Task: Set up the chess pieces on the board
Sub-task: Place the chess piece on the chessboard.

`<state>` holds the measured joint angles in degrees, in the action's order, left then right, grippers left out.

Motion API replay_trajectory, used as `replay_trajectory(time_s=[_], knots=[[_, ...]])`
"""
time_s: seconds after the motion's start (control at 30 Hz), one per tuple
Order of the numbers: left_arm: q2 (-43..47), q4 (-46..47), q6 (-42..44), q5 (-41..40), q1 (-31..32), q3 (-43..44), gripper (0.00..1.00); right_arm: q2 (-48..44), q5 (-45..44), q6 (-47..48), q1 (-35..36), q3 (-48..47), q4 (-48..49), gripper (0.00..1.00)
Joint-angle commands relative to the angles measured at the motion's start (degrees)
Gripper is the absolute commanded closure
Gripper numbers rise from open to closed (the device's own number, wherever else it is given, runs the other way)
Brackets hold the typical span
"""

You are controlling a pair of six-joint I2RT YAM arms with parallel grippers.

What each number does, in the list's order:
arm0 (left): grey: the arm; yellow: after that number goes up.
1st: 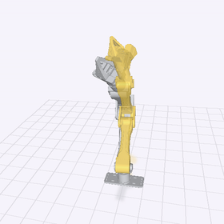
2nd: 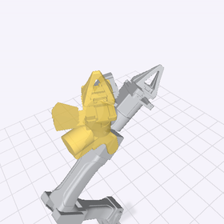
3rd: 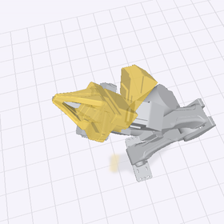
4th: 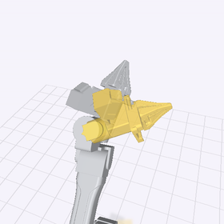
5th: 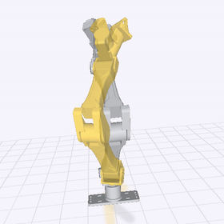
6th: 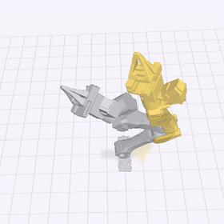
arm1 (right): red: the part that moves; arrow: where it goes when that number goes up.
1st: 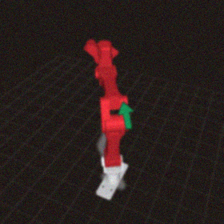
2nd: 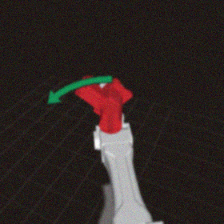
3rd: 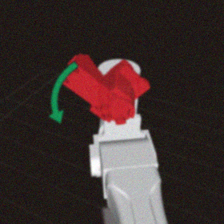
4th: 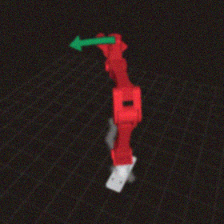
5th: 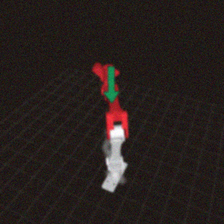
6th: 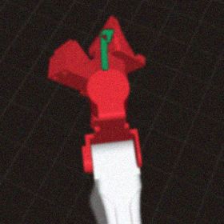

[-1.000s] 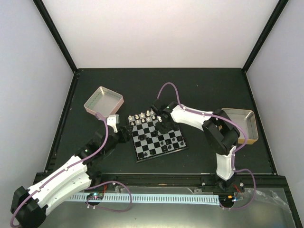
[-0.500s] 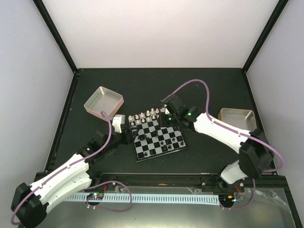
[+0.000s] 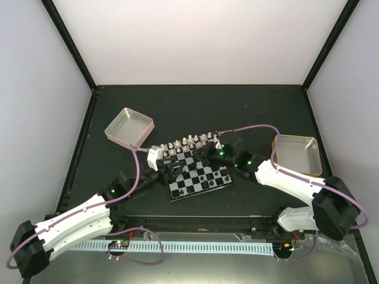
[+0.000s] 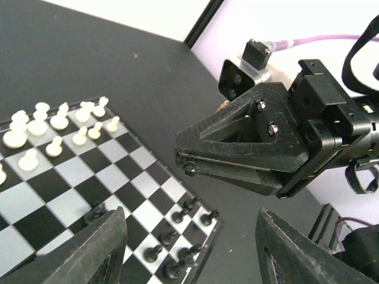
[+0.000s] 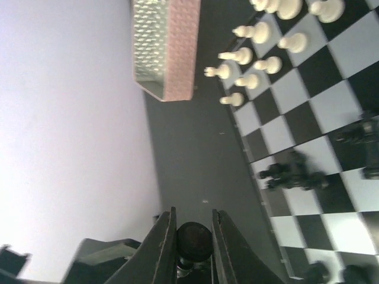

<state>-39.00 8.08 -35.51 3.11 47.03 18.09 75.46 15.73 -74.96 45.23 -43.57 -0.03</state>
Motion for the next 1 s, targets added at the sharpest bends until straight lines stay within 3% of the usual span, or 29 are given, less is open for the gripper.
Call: replay_trajectory(time_s=[0.0, 0.4, 0.97], knots=[[-0.8, 9.1, 1.0, -1.9, 1.8, 0.4, 0.40, -4.1, 1.5, -13.3, -0.3, 2.3, 10.1, 0.93], [-6.9, 19.6, 7.1, 2.8, 2.9, 2.3, 0.48, -6.6, 4.2, -20.5, -0.2, 2.6, 12.7, 0.94], [-9.9, 17.1, 12.4, 1.7, 2.9, 6.5, 0.70, -5.0, 9.7, -19.7, -0.1, 2.8, 15.6, 0.93]])
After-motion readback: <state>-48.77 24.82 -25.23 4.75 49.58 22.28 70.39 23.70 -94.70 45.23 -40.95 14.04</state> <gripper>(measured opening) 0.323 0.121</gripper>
